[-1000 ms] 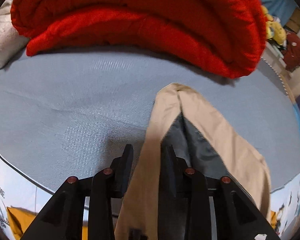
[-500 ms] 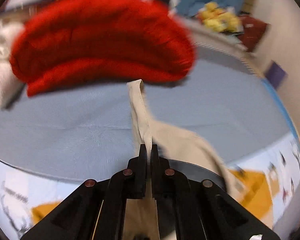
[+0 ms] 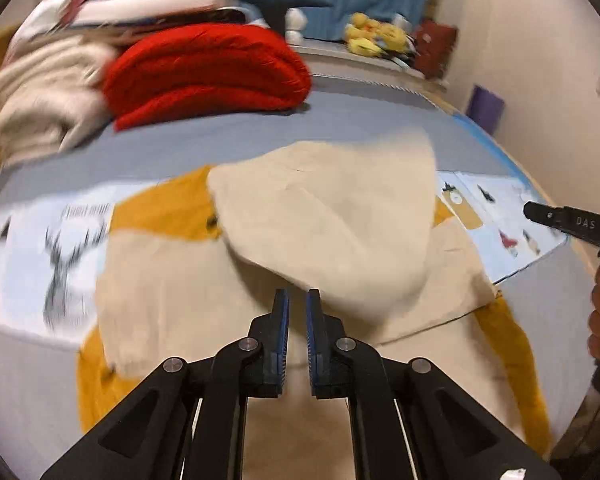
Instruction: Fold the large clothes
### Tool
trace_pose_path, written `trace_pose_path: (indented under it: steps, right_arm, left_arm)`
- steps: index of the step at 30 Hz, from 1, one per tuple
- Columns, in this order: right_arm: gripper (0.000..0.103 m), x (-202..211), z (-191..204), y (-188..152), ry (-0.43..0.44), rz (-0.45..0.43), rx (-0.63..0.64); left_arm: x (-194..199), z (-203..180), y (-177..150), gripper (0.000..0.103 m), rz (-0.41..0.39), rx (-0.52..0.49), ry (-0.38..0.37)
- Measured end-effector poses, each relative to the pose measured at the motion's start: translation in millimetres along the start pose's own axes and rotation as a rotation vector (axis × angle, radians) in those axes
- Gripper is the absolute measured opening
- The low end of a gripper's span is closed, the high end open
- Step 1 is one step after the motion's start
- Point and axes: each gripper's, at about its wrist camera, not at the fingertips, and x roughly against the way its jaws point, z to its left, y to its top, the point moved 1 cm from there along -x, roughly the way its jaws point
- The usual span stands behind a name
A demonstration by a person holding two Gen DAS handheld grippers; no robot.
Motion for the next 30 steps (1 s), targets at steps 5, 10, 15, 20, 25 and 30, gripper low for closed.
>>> trace_pose_path:
  steps: [5,10,15,20,25,30]
  right_arm:
    - [0.012,-9.3,9.4,-6.6,0.115,0.035,-0.069]
    - [0.012,-40.1,26.8,-22.2,0.221,0.141,-0.117]
    - [0.012,-74.3,43.9,-39.6,0.256,0.246,-0.128]
    - [0.012,-92.1,54.9,-46.5,0.231,0.279,-0.095]
    - [0.013,-100.3,62.5,-46.1,0.212,0.283,-0.054]
    - [0.016,-109.1,66.3,-44.3,0.205,0.296,-0.045]
  left_arm:
    - [-21.6,27.6,1.6,0.014,0.054,0.193,-0.074]
    - [-67.7,55.5,-14.6,0.03,0.212,0.405,-0.144]
    - [-105.8,59.3,-44.1,0.035,0.389,0.595,-0.257]
    - [-111.6,53.9,-47.7,0.035,0.422,0.588,-0.233]
    - [-115.5,57.1,-50.1,0.034,0.43,0.601,-0.234]
    - [-120.2,59.2,-51.7,0.031,0.442,0.612,-0.236]
